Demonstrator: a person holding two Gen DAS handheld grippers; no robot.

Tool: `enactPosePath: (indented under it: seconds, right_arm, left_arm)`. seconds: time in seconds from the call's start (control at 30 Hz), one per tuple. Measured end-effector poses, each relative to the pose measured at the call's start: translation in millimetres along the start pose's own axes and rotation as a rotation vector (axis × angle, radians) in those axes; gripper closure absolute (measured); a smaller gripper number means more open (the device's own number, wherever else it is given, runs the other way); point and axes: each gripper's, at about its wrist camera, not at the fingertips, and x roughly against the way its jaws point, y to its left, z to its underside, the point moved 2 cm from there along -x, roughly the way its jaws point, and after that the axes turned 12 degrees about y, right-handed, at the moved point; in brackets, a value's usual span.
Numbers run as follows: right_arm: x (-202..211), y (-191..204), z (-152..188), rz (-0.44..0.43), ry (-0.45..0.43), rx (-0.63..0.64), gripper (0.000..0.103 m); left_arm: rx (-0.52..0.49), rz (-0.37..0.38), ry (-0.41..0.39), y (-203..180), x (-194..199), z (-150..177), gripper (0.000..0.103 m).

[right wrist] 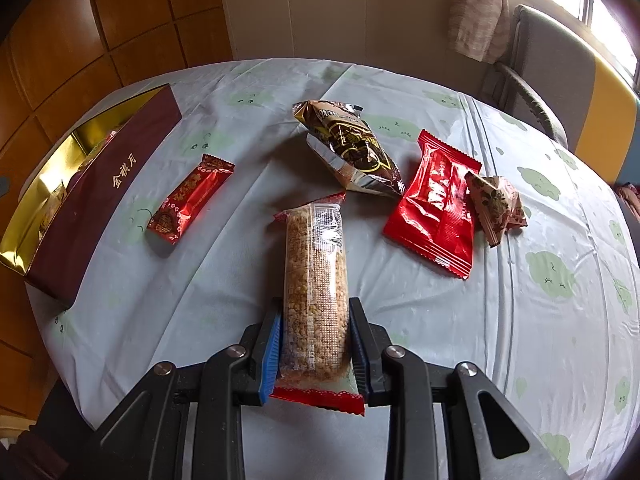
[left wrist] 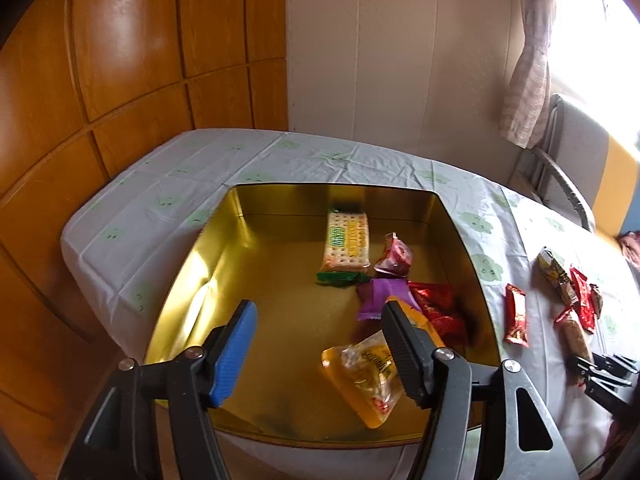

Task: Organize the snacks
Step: 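Carry the granola bar into the gold box with the right tool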

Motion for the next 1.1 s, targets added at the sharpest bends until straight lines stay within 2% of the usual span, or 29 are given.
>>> enactPosePath:
  seconds: [0.43,0.6,0.7,0.9,1.1]
  right_arm:
    - [1,11,1,-0.003,0.026,-0.019,0.073]
    - [3,23,3,-0.055,0.042,-0.006,0.073]
    - [7,31,1,-0.129,0.045,-0.030,0.073]
    - [30,61,-17,-0.199,-0.011,0.004,0.073]
    - [58,111,-42,-0.252,-0.068,0.092,0.073]
  left_arm:
    - [0.060,-0.026,0.012,31,-1,12,0.036]
    - [0.086,-0.030,0.010,41,0,16,0.035]
    - [0.101,-0.039,0.002,47,1,17,0.032]
    - [0.124,-0.053,0.000,59,1,19,0.032]
    - [0.140,-0.058,-0.006,64,2,21,0.032]
